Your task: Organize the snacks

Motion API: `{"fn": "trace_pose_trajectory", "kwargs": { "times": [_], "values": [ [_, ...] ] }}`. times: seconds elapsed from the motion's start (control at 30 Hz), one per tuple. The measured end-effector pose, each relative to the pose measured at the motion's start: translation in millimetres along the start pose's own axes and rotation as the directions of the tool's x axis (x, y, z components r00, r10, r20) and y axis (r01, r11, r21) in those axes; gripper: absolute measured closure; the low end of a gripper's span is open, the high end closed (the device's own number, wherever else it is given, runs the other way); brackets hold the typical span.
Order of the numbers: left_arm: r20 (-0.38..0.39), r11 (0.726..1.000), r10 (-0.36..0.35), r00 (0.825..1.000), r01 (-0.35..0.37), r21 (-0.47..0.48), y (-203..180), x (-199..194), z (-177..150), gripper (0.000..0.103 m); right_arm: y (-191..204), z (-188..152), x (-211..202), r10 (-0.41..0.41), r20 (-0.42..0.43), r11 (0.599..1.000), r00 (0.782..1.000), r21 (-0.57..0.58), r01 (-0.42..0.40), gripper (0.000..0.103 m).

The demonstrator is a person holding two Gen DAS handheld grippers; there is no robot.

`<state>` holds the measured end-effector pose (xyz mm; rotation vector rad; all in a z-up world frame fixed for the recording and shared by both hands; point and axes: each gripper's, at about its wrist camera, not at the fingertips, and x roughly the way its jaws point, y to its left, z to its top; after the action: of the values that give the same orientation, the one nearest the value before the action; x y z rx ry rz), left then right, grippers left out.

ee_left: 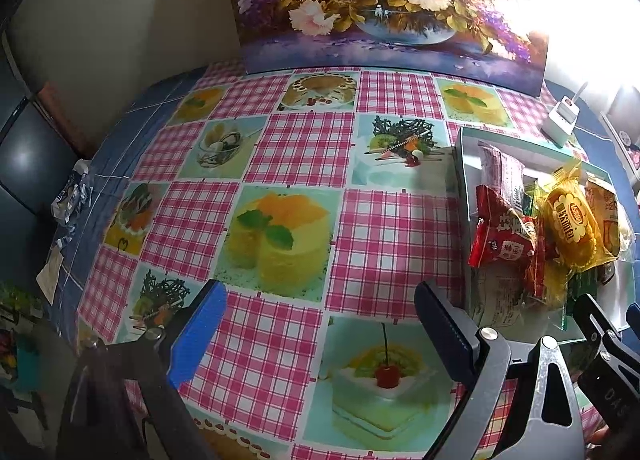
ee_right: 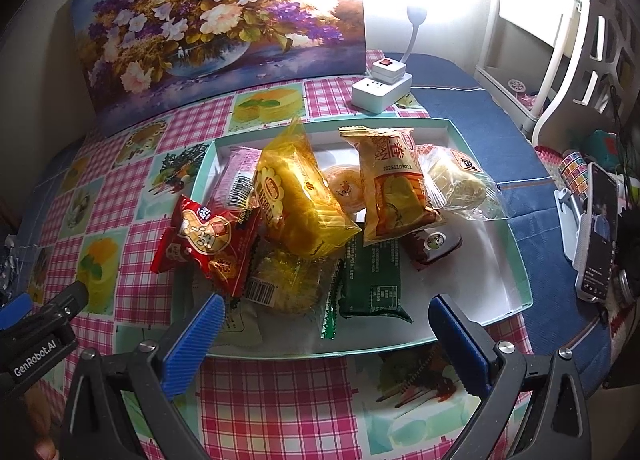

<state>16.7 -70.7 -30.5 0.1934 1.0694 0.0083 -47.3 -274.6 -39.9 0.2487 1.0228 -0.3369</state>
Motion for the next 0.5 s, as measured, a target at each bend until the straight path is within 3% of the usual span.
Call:
{"fn": "trace_pose_trajectory", "kwargs": {
  "times": [0.5],
  "values": [
    [-0.001,1.0,-0.002,1.0,0.002,0.013,-3.7,-0.8,1.2,0.008,4.8,0.2,2.0,0.004,-0.002,1.0,1.0,-0.017,-0.004,0.0]
  ]
}}
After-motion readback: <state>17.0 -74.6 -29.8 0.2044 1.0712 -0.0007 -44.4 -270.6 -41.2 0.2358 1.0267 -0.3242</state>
